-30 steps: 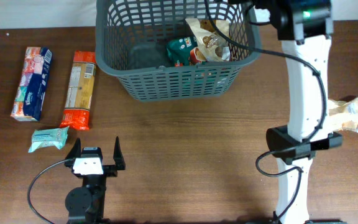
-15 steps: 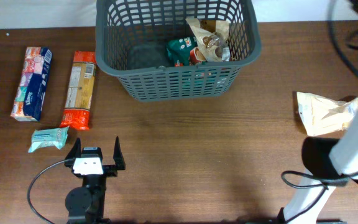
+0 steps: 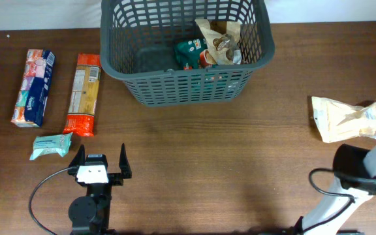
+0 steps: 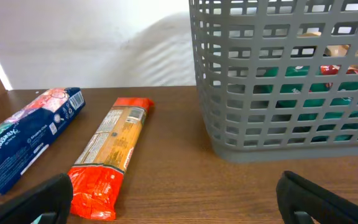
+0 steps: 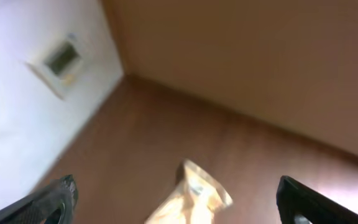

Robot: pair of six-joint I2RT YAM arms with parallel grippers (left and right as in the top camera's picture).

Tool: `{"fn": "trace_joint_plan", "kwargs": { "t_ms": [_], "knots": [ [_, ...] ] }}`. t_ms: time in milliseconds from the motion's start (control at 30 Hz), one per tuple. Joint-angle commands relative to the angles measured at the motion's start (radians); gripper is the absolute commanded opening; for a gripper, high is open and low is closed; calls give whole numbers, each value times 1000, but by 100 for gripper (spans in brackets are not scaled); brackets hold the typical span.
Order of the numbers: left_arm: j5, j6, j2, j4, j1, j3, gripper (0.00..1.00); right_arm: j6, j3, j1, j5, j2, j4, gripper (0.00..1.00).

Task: Pack container
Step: 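Withdraw the right gripper toward the beige pouch on the right, then lower the right gripper onto the beige pouch and grasp it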

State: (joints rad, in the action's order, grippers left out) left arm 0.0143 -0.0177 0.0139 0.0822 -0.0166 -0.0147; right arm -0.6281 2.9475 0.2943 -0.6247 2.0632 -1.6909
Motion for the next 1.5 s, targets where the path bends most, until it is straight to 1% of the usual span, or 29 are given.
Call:
{"fn": "trace_joint_plan", "kwargs": {
  "t_ms": [0,100,167,233,367,533,700,867,967,1233,1467],
  "knots": [
    [-11,3,-9,1,-6,6,99,-185,-173,68,72,6,-8,99],
    [-11,3,-9,1,-6,6,99,-368,-377,135,171,6,-7,99],
    [-11,3,-9,1,-6,6,99,-425,-502,175,254,6,4,99],
    [-11,3,-9,1,-6,6,99,-456,-605,203,305,6,28,99],
    [-11,3,-9,1,-6,6,99,-462,-794,230,374,6,127,99],
    [-11,3,-9,1,-6,6,99,-461,-958,229,425,6,249,99],
    [-11,3,-9,1,-6,6,99,-420,-1035,229,512,6,383,99],
    [-11,3,-9,1,-6,6,99,-419,-1055,230,513,6,443,99],
    [-11,3,-9,1,-6,6,99,-390,-1083,230,512,6,481,99],
    [-11,3,-9,1,-6,6,99,-391,-1185,230,511,7,533,99],
    [-11,3,-9,1,-6,6,99,-389,-1239,231,463,7,574,99]
  ]
}}
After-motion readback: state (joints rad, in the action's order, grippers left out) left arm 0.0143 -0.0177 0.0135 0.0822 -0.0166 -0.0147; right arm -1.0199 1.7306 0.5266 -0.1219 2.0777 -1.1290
